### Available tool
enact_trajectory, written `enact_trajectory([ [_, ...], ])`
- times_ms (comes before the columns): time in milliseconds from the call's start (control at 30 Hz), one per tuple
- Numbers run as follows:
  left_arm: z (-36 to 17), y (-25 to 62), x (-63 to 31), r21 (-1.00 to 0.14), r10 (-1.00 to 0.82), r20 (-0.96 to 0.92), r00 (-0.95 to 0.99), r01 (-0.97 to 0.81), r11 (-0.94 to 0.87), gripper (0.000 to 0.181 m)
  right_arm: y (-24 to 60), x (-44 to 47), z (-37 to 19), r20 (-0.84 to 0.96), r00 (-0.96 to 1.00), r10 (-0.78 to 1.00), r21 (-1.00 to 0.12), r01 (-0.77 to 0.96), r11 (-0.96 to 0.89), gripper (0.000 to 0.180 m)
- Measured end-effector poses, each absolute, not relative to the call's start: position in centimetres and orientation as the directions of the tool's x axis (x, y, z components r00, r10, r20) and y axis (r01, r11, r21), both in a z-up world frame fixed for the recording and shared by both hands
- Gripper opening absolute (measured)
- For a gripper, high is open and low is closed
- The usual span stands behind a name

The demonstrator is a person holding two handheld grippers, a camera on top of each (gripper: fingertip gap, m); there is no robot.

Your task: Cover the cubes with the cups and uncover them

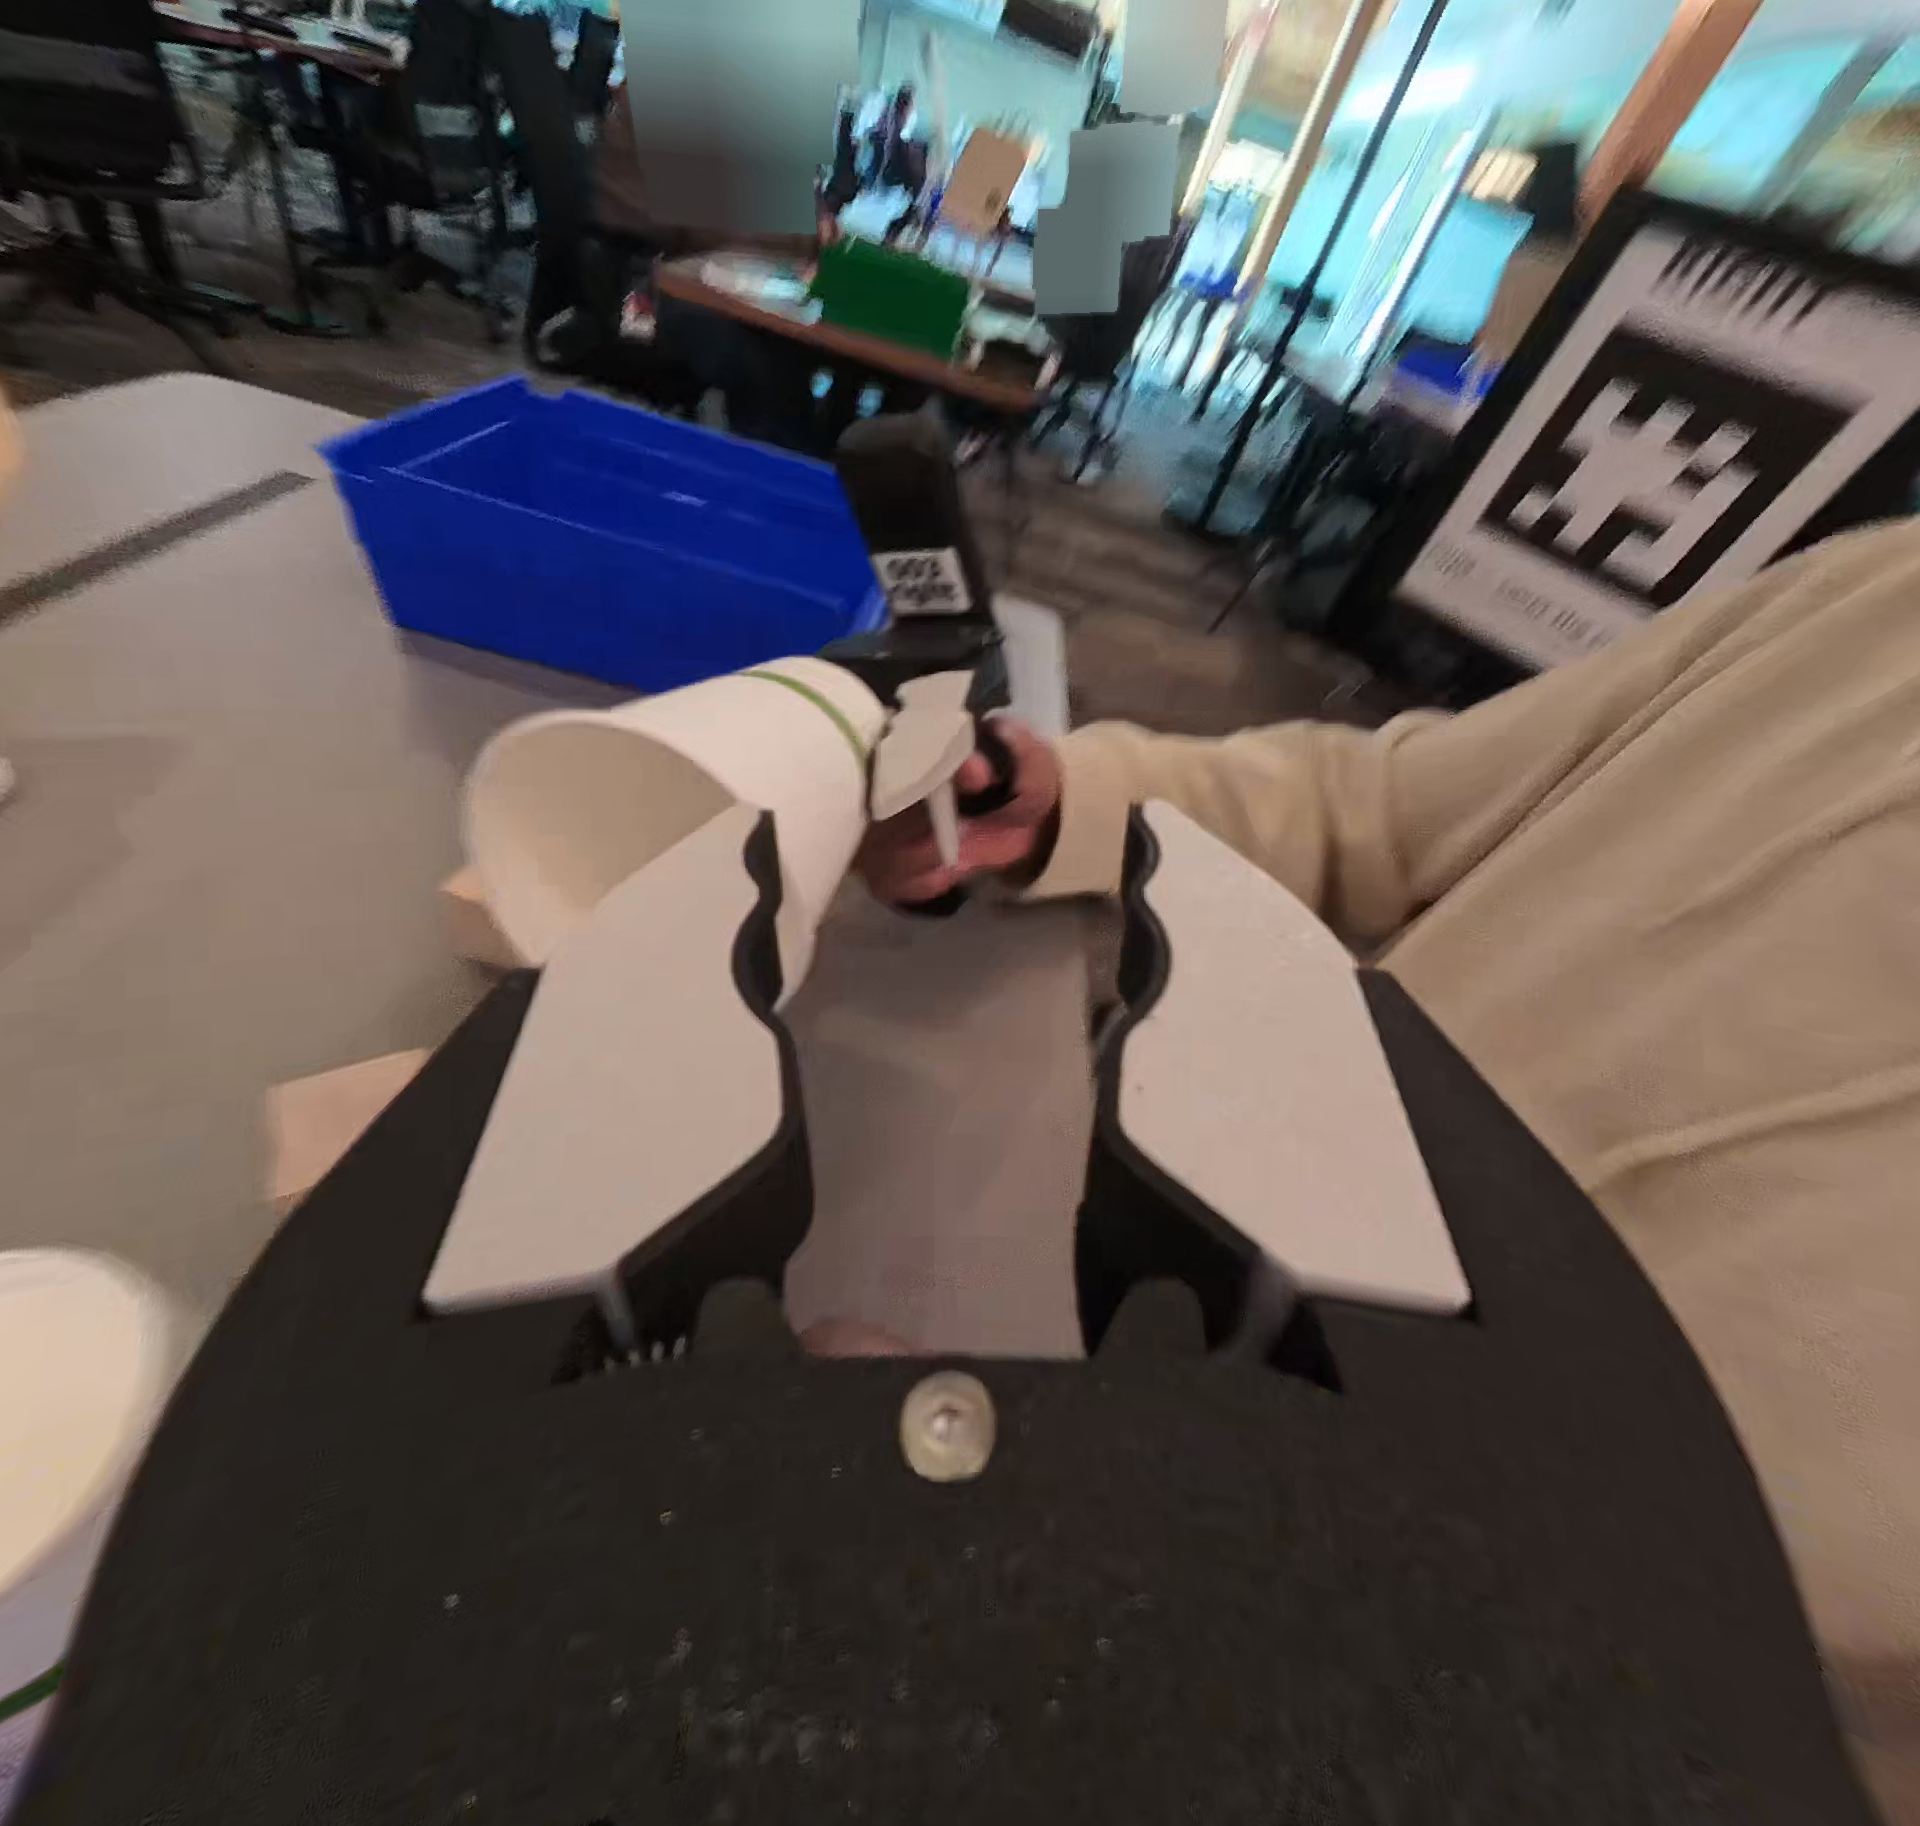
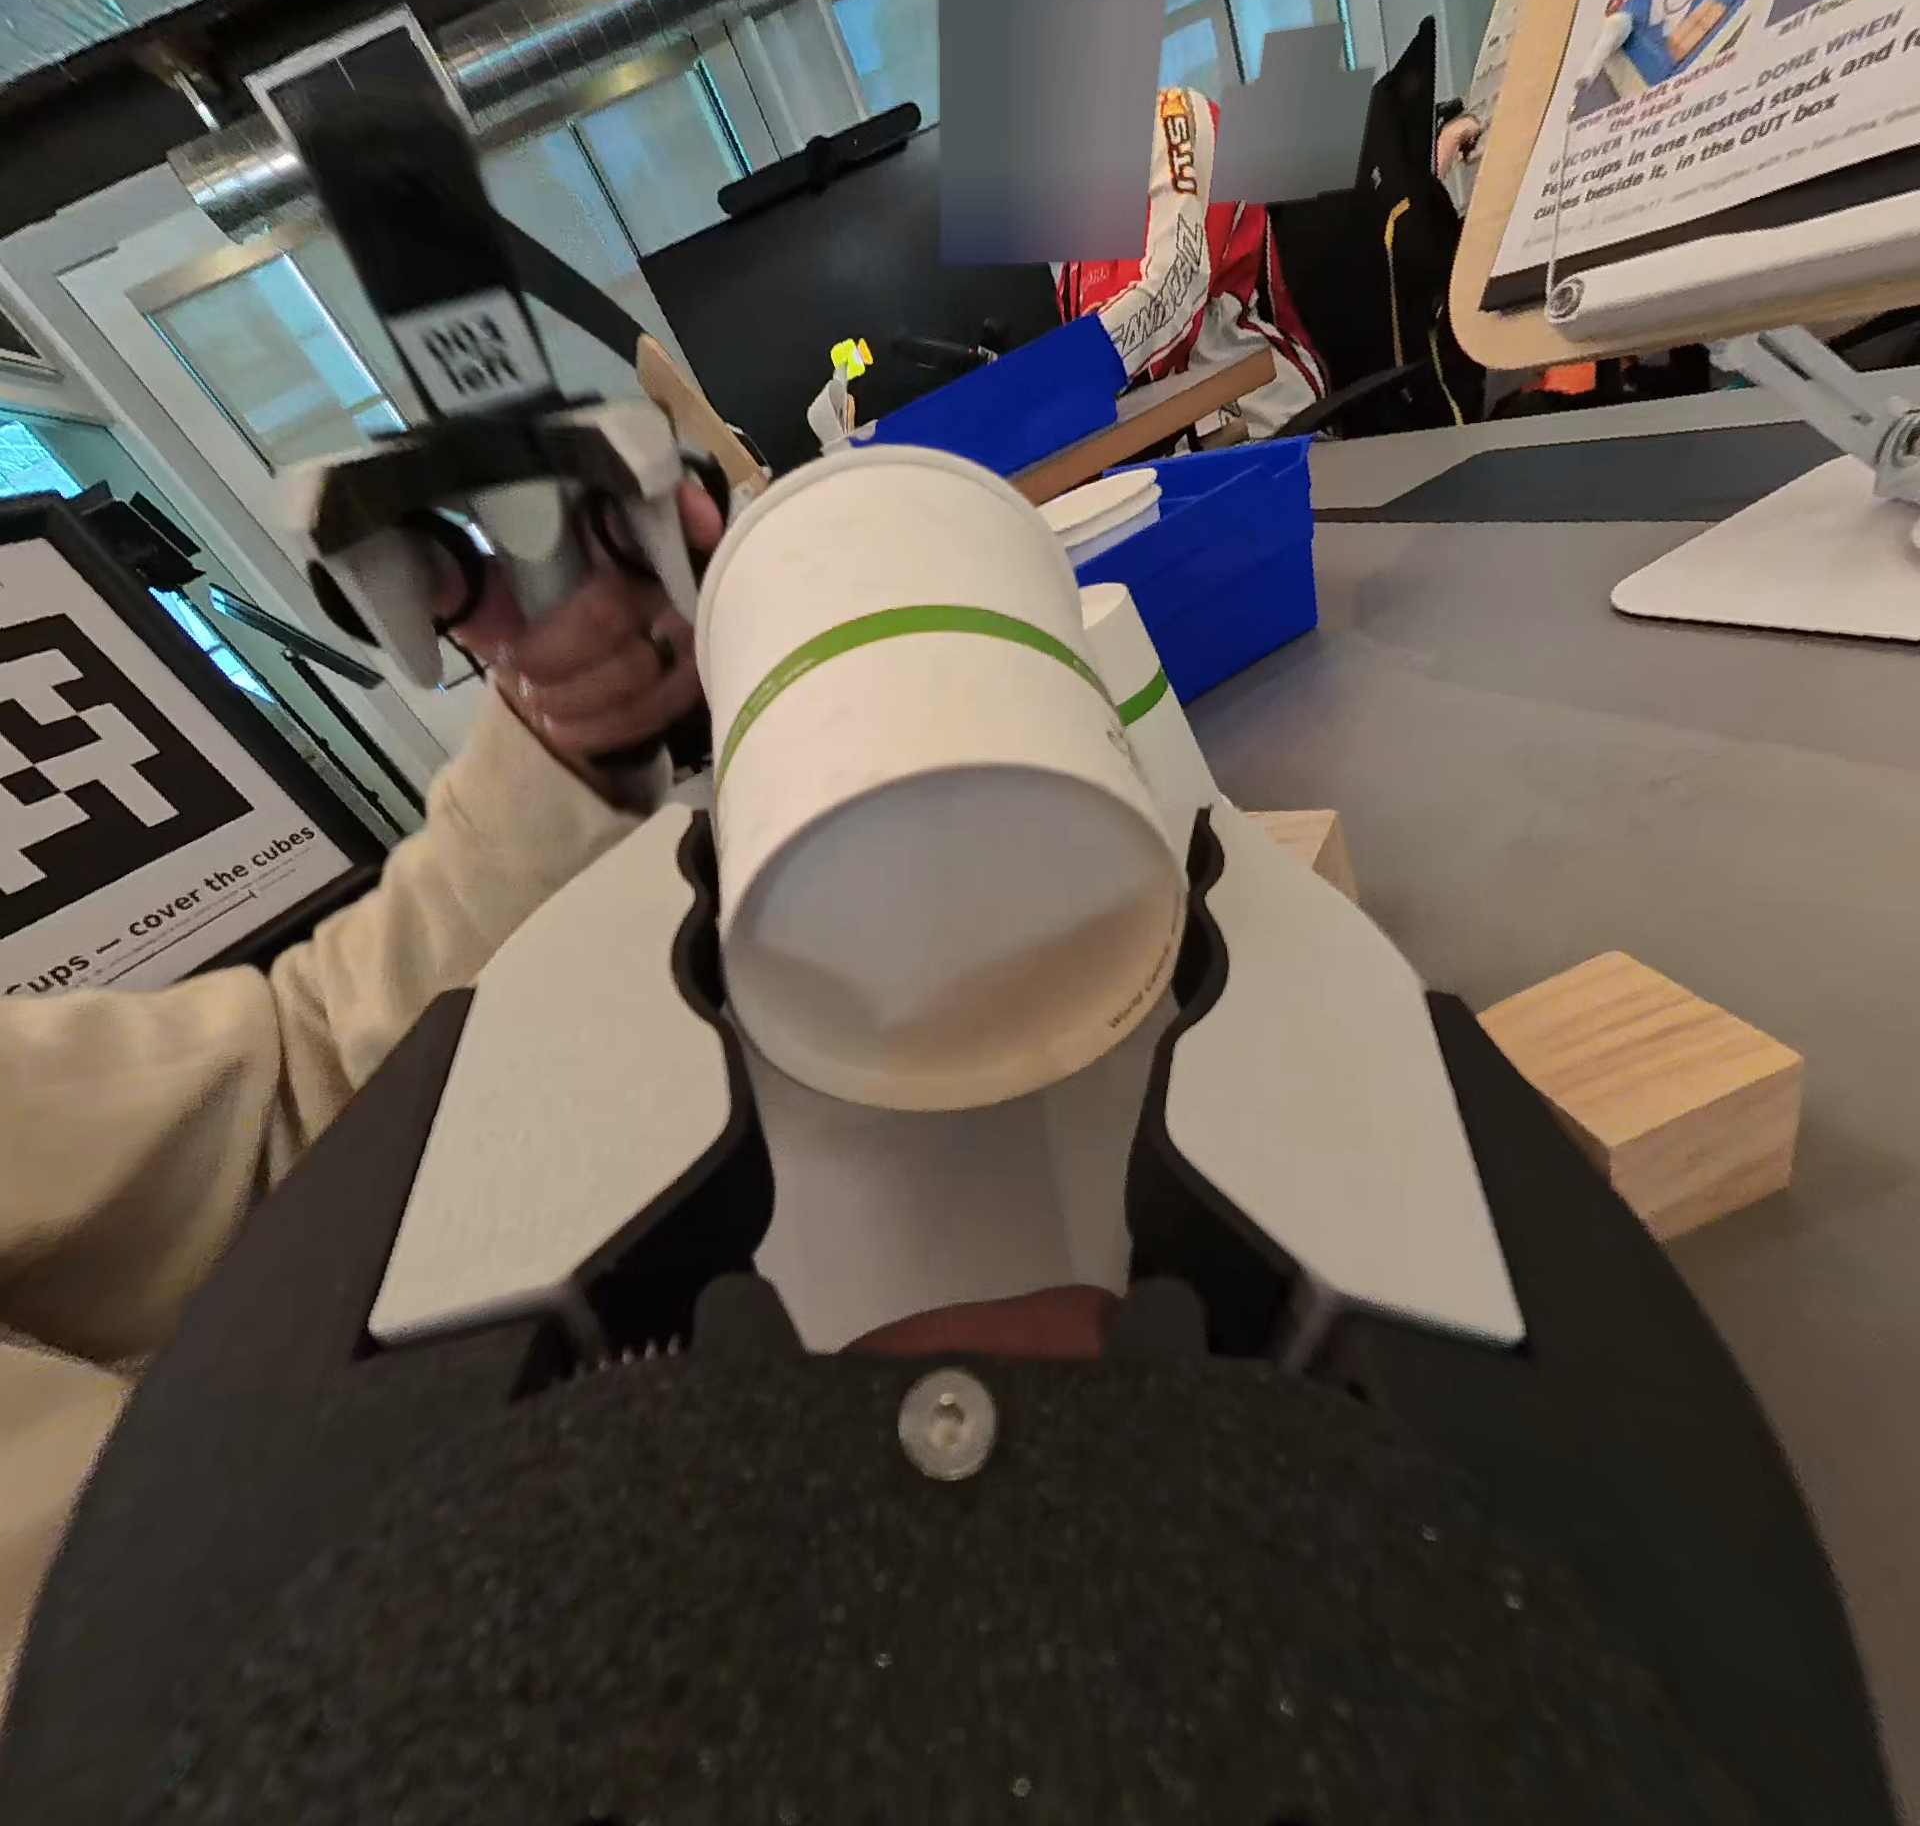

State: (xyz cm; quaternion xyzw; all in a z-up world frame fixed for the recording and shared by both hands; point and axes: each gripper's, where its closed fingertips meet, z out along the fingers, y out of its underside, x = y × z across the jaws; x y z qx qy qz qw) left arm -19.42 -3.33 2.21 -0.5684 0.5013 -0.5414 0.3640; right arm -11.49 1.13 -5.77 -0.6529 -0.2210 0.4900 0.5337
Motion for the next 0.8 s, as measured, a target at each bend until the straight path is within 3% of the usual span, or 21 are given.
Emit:
enact_trajectory([
  [100,3.2,-2.4,-20.2,-0.888,-0.999,-0.041,-0.017,-0.457,0.044,0.07,0.9,-11.5,-5.6,-0.4,0.426,0.812,-0.916,-0.21,-0.341,0.085],
  [200,3.0,-0.9,-19.1,-0.653,-0.969,-0.242,-0.059,-0.729,0.207,0.081,0.8,-11.6,-5.7,-0.393,0.441,0.807,-0.919,-0.181,-0.349,0.086],
  [333,0.2,-0.5,-16.1,-0.332,-0.932,-0.29,-0.215,-0.891,0.309,0.084,0.5,-12.0,-6.0,-0.397,0.438,0.806,-0.917,-0.164,-0.363,0.085],
  [400,-1.6,-0.7,-15.0,-0.244,-0.933,-0.24,-0.269,-0.913,0.326,0.084,0.4,-12.1,-6.1,-0.4,0.436,0.806,-0.916,-0.16,-0.369,0.085],
  [800,-6.6,-0.3,-14.1,-0.14,-0.956,-0.063,-0.288,-0.945,0.294,0.086,-0.1,-12.7,-6.3,-0.389,0.421,0.819,-0.92,-0.126,-0.372,0.085],
])
